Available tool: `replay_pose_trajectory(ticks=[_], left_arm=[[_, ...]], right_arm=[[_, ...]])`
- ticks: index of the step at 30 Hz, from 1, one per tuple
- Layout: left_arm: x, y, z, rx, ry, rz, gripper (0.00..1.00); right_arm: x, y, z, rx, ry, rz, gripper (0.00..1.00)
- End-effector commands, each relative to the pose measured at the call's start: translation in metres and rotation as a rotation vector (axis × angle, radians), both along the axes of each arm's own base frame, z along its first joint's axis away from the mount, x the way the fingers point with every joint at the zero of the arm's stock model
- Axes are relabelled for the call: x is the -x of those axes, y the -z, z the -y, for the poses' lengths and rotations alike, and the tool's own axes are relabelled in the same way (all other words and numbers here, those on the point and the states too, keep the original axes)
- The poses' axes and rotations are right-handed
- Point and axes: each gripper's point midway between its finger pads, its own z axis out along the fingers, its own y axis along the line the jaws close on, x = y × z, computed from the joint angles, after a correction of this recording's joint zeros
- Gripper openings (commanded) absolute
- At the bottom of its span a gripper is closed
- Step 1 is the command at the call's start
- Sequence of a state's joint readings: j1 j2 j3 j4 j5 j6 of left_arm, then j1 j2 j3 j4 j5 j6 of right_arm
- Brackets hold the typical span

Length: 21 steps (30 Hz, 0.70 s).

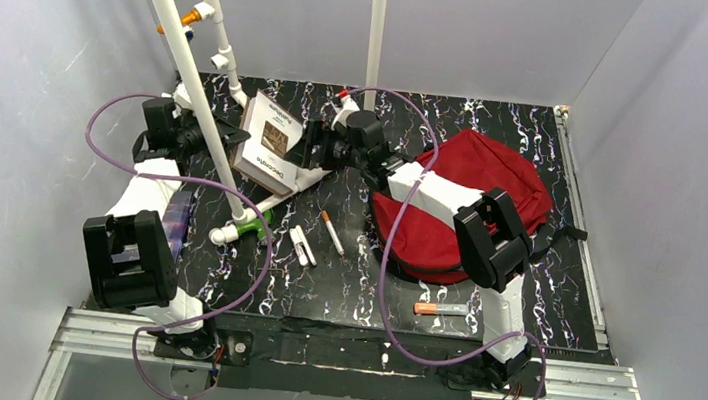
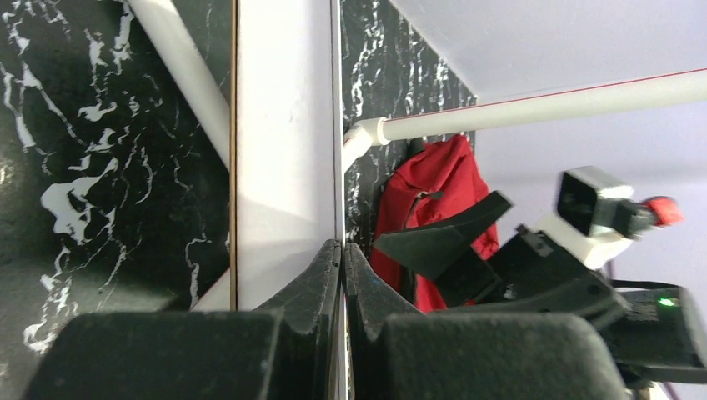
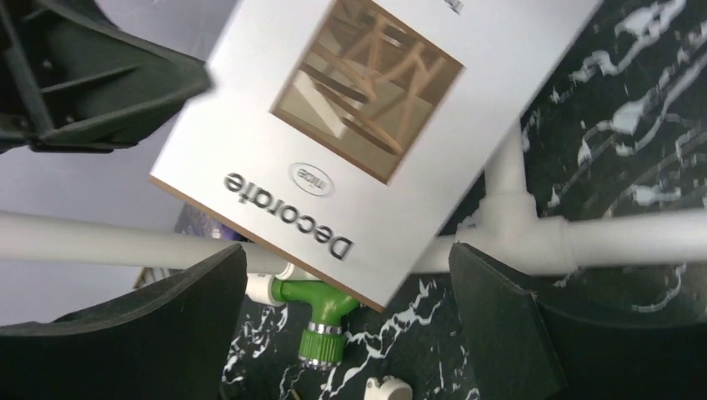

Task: Pack the student bag
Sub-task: Pick up the book from the center of the board.

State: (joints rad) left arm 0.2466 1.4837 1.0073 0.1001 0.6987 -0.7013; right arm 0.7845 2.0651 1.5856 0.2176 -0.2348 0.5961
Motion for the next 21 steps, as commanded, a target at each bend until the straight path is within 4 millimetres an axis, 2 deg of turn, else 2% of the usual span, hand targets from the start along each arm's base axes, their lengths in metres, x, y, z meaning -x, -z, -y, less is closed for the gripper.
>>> replay_pose_trajectory(ticks=[1, 5, 10, 16, 21], left_arm=[[-0.003, -0.061, 0.01, 0.069, 0.041, 0.148, 0.0], [-0.004, -0.075, 0.017, 0.153, 0.068, 0.194, 0.0], [0.0, -0.069, 0.03, 0.223, 0.088, 0.176, 0.0], [0.007, -0.042, 0.054, 0.222, 0.127, 0.132, 0.0], [0.005, -0.01, 0.067, 0.247, 0.158, 0.081, 0.0]], right_arm=[[-0.015, -0.017, 0.026, -0.154, 0.116, -0.163, 0.98], [-0.008, -0.034, 0.034, -0.237, 0.119, -0.157, 0.98], [0.003, -0.033, 0.048, -0.322, 0.164, -0.186, 0.98], [0.01, -0.027, 0.059, -0.272, 0.188, -0.141, 0.98], [0.012, -0.006, 0.063, -0.22, 0.202, -0.135, 0.99]])
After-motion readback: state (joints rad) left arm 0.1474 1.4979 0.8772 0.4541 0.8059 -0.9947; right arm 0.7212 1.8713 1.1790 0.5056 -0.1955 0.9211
